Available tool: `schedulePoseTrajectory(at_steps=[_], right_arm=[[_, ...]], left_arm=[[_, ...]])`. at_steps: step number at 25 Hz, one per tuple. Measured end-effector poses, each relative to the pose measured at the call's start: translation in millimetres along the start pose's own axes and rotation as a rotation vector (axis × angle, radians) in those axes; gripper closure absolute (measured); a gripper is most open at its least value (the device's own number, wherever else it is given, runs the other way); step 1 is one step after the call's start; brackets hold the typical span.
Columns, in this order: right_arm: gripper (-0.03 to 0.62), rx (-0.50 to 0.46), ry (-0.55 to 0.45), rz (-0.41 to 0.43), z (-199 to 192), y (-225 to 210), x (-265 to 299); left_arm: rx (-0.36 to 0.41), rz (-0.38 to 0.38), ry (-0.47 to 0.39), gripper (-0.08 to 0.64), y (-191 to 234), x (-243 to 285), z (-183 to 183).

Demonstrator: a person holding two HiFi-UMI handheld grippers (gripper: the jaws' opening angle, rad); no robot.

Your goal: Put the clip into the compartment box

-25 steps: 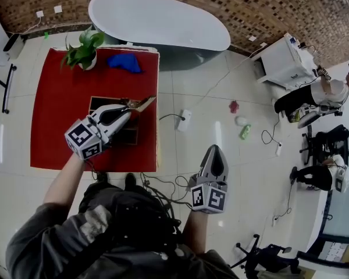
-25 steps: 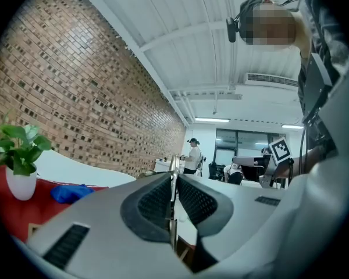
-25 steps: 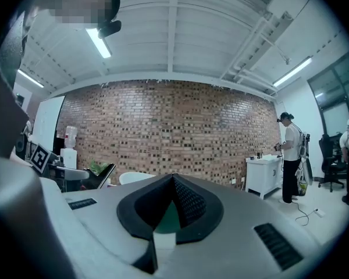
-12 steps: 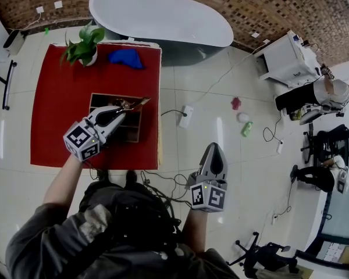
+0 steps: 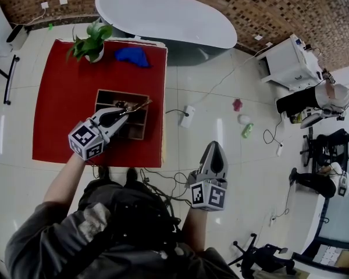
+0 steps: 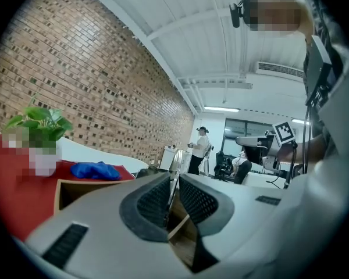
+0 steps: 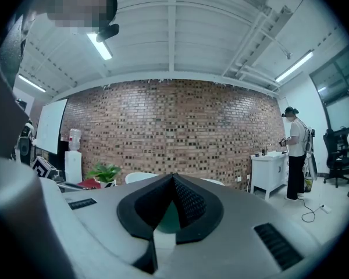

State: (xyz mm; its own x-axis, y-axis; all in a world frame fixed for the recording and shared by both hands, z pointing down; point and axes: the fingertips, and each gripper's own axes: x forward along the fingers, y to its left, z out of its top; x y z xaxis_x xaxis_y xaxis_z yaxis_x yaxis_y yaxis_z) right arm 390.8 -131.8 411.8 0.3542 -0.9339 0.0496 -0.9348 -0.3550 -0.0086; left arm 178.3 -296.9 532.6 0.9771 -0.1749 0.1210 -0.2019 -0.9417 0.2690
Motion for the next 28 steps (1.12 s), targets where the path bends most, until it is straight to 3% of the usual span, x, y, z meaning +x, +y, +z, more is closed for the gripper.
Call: schedulePoseTrajectory(at_steps=[2, 4, 11, 15, 24, 28], right_arm=[[0.588, 0.0, -0.001, 0.002, 0.4, 2.5, -1.6], [0.588, 0.002, -0.003, 0.004, -0.1, 6.5, -3.4], [0.588, 0.005, -0.019, 0.014, 3.6, 18.0, -11.8], [0.588, 0.007, -0.035, 0.022, 9.9, 21.9, -15.5], [0.588, 0.01, -0.081, 0.105, 35.4, 45.8, -19.5], [0.588, 0.001, -0.119, 0.16, 50.1, 65.8, -17.7]], left_arm=[[0.002, -0.013, -0.014, 0.479, -4.7, -2.2, 4.0], [0.009, -0.025, -0.024, 0.409, -8.8, -5.4, 7.6], [0.013, -0.006, -0.043, 0.408, -10.6, -20.1, 15.5], [0.021, 0.006, -0.133, 0.408, -21.4, -42.9, 51.0], [0.064, 0.107, -0.226, 0.526, -35.6, -104.3, 108.6], [0.093, 0.132, -0.253, 0.526, -47.5, -132.3, 128.7]])
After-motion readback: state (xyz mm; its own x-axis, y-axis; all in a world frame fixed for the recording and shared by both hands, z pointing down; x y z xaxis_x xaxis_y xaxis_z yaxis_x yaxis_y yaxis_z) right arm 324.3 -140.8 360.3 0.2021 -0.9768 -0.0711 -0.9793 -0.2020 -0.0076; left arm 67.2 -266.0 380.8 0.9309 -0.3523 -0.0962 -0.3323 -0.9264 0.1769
